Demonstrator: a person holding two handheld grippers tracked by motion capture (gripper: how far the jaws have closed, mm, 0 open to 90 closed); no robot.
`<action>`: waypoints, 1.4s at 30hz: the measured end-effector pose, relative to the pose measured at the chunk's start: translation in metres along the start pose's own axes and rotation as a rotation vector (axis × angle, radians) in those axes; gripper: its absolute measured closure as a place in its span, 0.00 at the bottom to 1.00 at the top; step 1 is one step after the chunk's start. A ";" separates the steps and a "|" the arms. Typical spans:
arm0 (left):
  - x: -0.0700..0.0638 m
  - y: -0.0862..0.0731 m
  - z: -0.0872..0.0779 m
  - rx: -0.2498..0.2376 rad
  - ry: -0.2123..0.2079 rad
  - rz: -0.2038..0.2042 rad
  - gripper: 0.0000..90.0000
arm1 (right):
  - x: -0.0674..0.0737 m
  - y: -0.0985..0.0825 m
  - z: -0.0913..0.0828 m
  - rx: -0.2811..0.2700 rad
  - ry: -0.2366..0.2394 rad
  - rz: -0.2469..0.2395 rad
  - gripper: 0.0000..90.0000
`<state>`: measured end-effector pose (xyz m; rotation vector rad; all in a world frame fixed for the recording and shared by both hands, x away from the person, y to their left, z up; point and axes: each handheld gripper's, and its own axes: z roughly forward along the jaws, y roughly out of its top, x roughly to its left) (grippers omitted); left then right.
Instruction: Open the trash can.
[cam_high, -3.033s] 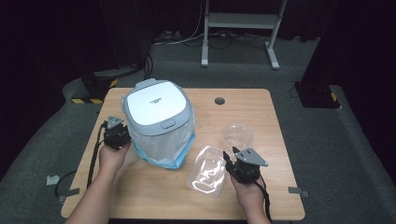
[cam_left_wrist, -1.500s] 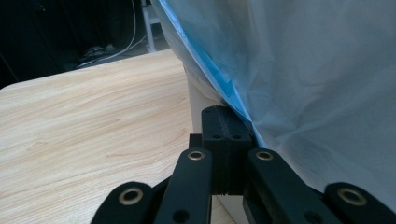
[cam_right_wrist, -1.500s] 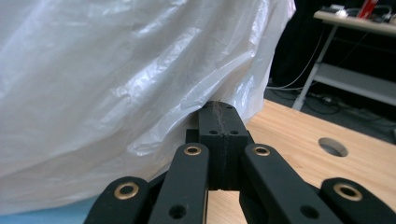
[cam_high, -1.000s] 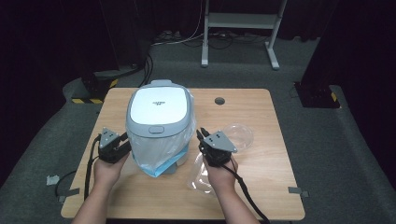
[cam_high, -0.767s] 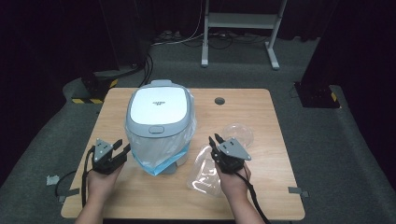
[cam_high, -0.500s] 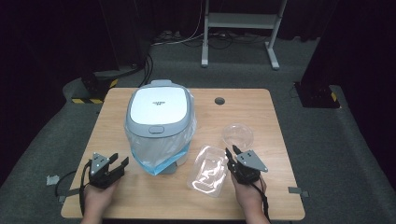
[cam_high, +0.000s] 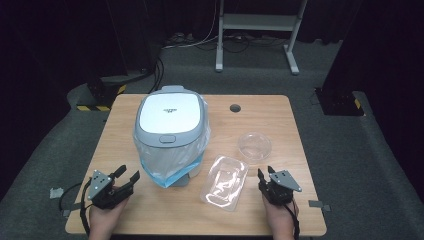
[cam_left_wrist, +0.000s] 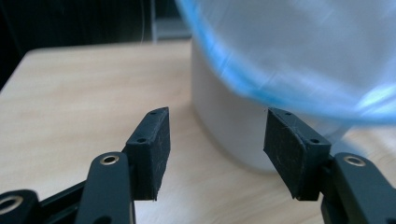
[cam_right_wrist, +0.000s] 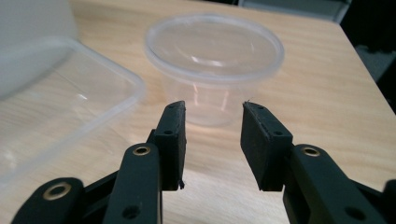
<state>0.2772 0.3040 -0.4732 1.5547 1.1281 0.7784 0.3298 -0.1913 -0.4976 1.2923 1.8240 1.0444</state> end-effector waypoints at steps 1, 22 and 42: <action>-0.002 0.005 -0.004 -0.031 0.000 0.008 0.43 | -0.003 -0.003 0.003 0.021 -0.001 0.003 0.66; -0.022 0.054 -0.029 -0.227 -0.023 0.051 0.39 | -0.010 -0.014 0.027 0.195 -0.004 0.023 0.53; -0.046 0.107 -0.015 -0.237 -0.041 0.065 0.33 | -0.008 -0.012 0.034 0.264 0.017 0.032 0.41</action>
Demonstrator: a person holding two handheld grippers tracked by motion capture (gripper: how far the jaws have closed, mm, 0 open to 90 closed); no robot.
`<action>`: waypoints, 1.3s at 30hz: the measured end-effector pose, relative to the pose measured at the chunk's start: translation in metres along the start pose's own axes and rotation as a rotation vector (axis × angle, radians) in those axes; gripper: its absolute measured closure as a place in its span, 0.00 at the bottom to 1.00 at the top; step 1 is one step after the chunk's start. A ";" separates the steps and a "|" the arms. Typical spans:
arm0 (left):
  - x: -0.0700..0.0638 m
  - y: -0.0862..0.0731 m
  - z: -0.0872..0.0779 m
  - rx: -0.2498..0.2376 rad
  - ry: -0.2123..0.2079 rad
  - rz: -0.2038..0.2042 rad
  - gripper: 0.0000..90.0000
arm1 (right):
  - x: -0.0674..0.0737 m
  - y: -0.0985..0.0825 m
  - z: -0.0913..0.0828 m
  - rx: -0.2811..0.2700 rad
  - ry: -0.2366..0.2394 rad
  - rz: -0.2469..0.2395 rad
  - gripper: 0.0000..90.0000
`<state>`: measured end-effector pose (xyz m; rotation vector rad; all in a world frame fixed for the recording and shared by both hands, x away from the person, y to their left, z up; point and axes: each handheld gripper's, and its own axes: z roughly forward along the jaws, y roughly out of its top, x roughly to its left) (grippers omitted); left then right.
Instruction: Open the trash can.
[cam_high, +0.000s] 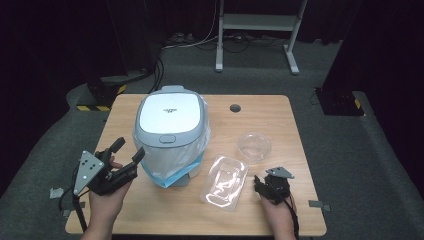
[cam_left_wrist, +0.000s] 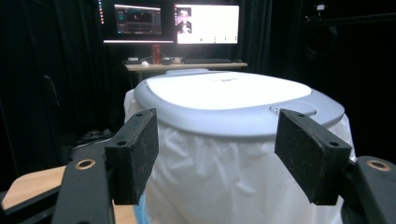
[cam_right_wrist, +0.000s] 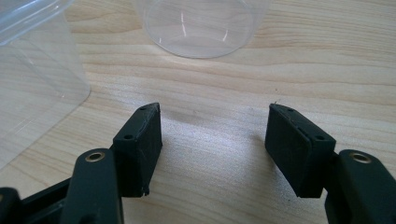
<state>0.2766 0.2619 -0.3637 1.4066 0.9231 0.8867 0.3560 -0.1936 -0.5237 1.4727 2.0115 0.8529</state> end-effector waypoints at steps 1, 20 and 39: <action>-0.001 0.002 0.002 0.000 -0.001 0.009 0.33 | 0.000 0.000 0.000 0.000 0.000 0.000 0.41; -0.023 0.026 0.038 0.024 0.011 0.075 0.21 | 0.001 0.000 0.000 0.001 0.007 -0.005 0.40; -0.030 0.020 0.058 0.079 0.078 0.093 0.12 | 0.000 0.000 0.000 0.002 0.011 -0.006 0.40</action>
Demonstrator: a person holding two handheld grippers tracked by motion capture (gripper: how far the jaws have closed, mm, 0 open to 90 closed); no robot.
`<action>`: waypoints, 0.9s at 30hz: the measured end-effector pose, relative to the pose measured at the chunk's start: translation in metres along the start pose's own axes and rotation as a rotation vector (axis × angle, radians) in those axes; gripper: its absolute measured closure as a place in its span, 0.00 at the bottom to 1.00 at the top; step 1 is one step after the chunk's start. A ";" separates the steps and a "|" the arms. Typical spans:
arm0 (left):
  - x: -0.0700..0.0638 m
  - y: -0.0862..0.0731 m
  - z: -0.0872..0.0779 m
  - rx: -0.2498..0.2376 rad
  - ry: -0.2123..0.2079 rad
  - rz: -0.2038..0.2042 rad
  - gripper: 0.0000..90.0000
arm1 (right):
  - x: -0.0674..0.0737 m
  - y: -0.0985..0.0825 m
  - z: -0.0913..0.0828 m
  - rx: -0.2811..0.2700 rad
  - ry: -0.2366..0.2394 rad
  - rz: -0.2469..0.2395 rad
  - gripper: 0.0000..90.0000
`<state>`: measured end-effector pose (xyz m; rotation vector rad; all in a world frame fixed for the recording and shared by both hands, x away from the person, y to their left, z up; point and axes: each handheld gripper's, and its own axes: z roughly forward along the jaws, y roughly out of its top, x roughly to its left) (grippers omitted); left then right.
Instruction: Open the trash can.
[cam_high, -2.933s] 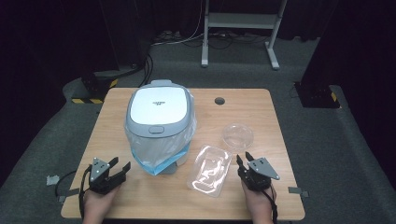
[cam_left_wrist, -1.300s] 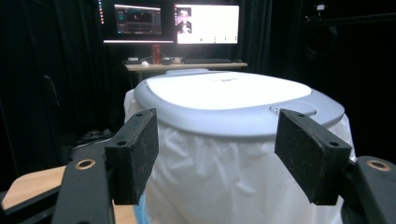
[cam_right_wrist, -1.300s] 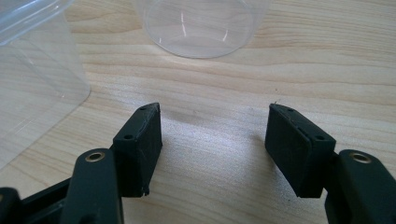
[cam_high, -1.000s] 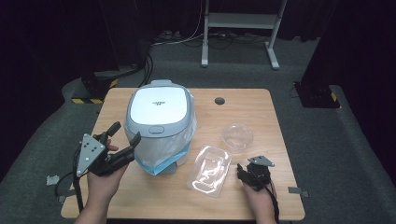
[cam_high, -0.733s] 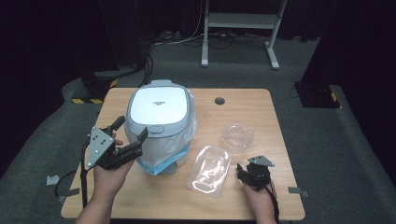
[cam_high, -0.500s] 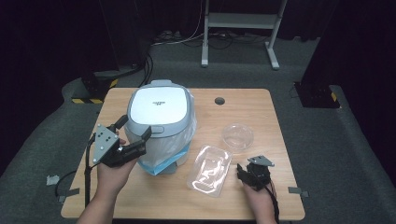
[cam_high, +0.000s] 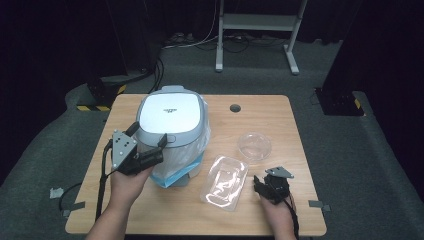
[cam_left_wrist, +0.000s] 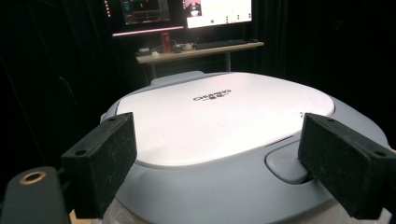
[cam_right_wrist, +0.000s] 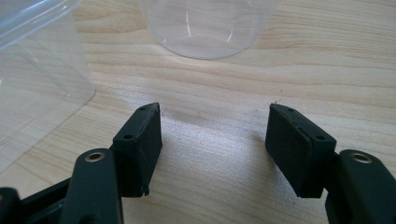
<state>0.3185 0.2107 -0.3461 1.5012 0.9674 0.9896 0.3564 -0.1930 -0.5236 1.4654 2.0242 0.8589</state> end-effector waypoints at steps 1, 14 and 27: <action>0.000 0.000 0.000 0.001 0.002 -0.001 0.12 | 0.000 0.000 0.000 0.000 0.000 0.001 0.40; -0.001 -0.002 -0.001 0.009 0.021 -0.016 0.12 | 0.001 -0.001 -0.001 -0.002 -0.002 -0.007 0.40; -0.001 0.003 -0.006 0.051 0.021 -0.022 0.12 | 0.001 0.000 0.000 -0.001 0.002 -0.006 0.40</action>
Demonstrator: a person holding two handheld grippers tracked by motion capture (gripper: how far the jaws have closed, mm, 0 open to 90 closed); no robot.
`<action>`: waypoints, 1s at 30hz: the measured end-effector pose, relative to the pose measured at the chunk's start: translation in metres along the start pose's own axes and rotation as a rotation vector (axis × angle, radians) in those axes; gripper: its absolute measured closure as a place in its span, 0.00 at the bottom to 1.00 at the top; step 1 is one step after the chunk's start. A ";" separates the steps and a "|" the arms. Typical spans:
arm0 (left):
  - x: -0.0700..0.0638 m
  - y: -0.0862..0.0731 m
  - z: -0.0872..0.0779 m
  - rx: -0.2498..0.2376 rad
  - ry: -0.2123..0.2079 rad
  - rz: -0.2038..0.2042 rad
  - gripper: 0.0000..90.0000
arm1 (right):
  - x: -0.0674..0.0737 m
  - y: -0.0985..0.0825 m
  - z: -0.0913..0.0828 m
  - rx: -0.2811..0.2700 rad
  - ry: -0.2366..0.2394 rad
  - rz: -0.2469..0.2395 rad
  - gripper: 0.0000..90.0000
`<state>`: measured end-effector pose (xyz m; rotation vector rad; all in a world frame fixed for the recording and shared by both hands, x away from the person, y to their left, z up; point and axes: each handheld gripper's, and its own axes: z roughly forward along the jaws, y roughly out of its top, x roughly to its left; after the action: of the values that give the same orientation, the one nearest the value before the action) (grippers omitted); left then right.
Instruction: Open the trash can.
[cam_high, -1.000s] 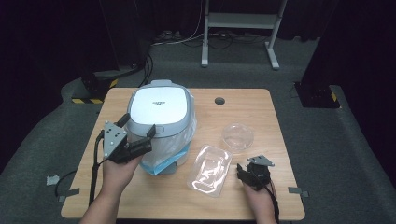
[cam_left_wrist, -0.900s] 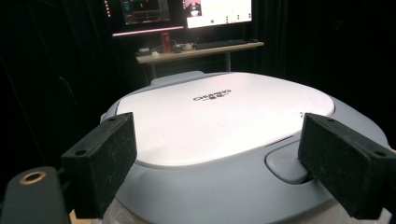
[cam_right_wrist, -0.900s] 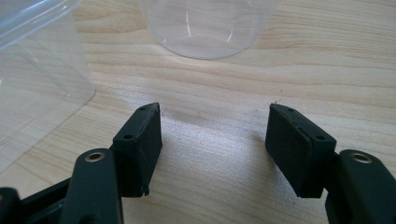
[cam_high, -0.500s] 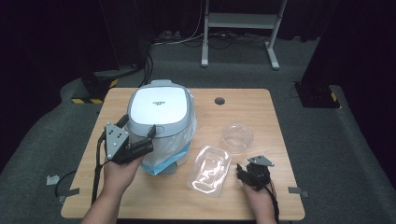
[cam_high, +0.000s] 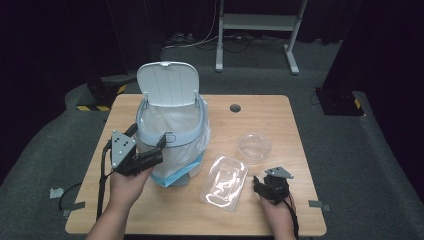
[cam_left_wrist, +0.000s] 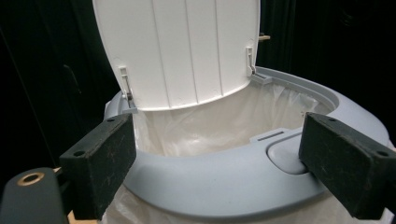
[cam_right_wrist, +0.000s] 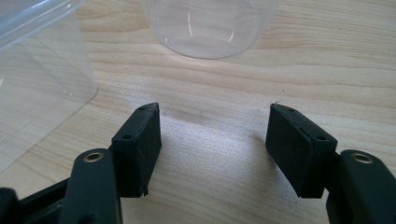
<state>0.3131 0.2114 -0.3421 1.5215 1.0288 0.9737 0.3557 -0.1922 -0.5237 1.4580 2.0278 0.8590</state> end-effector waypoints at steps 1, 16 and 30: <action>-0.001 0.000 -0.003 -0.002 -0.026 -0.006 0.11 | 0.000 0.000 0.000 0.001 0.002 0.003 0.40; -0.001 -0.023 -0.014 0.026 -0.029 0.012 0.09 | 0.000 0.000 0.000 -0.001 0.001 -0.002 0.40; 0.015 -0.035 -0.008 0.066 0.011 -0.010 0.12 | 0.001 0.000 0.000 0.000 -0.003 0.000 0.40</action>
<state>0.3055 0.2318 -0.3738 1.5647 1.0847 0.9511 0.3558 -0.1916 -0.5237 1.4589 2.0253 0.8562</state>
